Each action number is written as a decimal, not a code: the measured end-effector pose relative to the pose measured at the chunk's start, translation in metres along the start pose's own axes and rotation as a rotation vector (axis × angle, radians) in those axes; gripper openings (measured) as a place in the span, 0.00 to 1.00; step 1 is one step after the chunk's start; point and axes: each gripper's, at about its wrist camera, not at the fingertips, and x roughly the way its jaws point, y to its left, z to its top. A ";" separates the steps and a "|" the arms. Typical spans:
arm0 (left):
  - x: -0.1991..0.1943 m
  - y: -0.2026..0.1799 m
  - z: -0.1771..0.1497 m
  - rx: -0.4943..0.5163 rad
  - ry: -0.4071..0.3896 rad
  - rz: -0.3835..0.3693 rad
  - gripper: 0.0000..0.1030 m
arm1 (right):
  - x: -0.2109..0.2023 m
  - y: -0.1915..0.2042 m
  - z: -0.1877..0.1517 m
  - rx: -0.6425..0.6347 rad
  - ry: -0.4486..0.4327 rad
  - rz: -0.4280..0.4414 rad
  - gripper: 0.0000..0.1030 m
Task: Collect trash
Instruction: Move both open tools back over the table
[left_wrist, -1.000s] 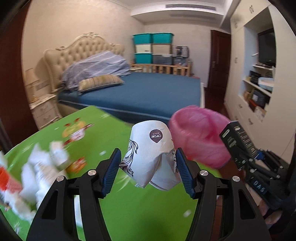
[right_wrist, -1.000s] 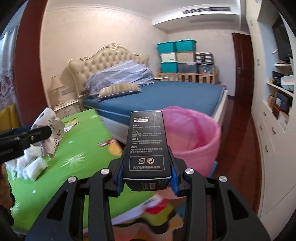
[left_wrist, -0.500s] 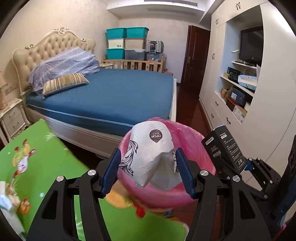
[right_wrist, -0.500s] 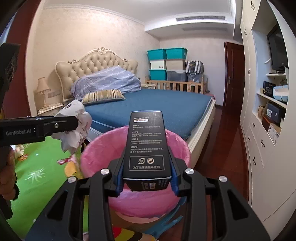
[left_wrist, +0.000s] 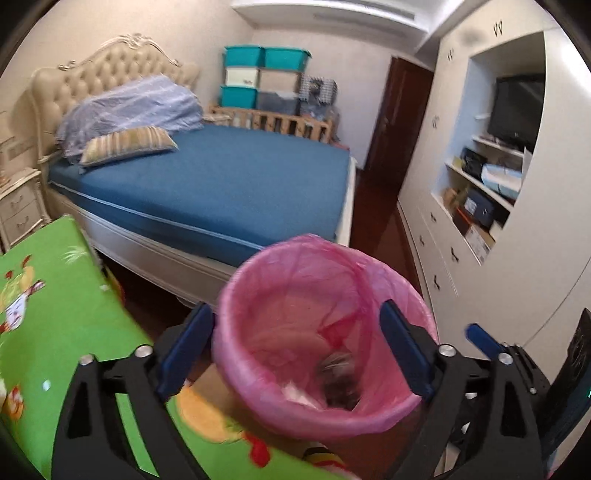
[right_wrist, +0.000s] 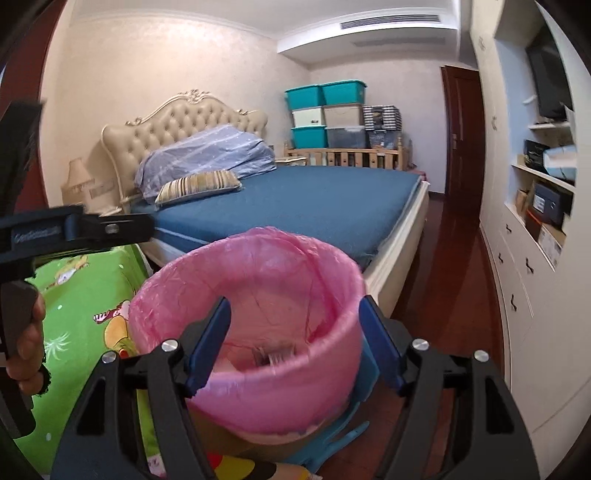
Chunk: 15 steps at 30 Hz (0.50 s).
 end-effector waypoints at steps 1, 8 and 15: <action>-0.008 0.003 -0.004 0.005 -0.008 0.020 0.88 | -0.007 -0.002 -0.002 0.009 -0.006 -0.001 0.68; -0.087 0.016 -0.035 0.134 -0.071 0.097 0.91 | -0.060 0.018 -0.011 0.046 -0.021 0.049 0.74; -0.147 0.050 -0.072 0.133 -0.028 0.138 0.91 | -0.085 0.080 -0.025 -0.039 0.017 0.129 0.74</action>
